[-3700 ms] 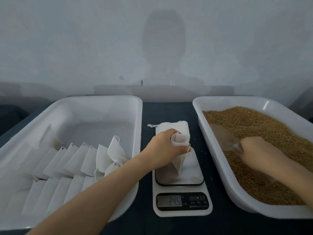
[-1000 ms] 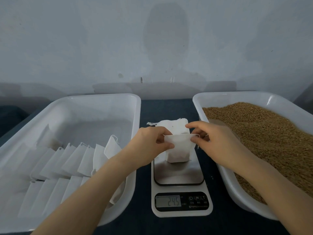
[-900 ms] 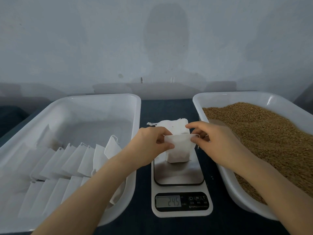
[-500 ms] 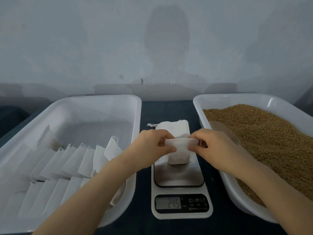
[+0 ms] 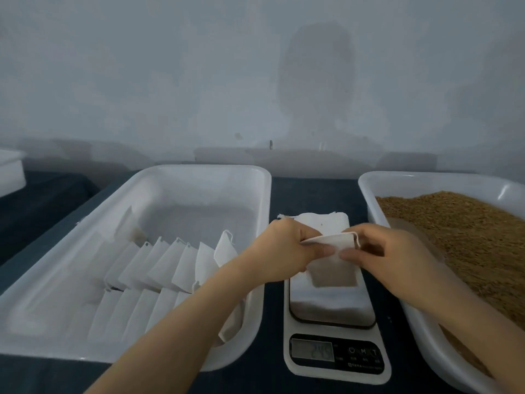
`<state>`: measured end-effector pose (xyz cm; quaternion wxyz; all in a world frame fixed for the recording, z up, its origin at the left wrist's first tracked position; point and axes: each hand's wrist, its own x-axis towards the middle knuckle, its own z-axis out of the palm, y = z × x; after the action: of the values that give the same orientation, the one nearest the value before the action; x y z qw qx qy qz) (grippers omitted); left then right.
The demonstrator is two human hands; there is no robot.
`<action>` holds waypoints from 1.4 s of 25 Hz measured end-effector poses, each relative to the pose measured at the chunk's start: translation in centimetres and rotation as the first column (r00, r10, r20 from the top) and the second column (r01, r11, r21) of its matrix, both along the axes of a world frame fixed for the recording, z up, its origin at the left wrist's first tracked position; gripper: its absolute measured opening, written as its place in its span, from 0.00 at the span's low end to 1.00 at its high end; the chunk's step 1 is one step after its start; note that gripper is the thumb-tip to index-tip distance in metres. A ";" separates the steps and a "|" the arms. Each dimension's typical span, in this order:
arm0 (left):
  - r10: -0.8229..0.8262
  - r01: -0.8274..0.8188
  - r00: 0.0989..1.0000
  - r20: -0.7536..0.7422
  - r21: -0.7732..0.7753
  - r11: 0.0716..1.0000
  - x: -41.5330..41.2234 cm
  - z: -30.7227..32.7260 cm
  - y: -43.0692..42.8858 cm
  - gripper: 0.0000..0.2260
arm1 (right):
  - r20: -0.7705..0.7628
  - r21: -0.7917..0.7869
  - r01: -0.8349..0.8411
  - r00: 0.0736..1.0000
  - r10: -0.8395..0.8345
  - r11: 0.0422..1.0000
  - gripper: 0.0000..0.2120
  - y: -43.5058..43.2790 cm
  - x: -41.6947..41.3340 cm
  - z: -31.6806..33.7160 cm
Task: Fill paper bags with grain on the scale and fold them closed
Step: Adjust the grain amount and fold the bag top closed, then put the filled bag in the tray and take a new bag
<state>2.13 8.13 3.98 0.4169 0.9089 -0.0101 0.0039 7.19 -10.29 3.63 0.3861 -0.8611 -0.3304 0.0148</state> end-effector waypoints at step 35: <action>0.092 -0.241 0.969 0.228 0.955 0.170 4.9 1.8 3.2 0.06 | -0.014 0.041 0.240 0.971 -0.240 0.970 0.09 -0.3 1.7 -0.6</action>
<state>7.08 11.32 5.79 -0.2599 0.9587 0.0645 0.0956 8.93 -10.58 3.04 0.4047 -0.8862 -0.2225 -0.0353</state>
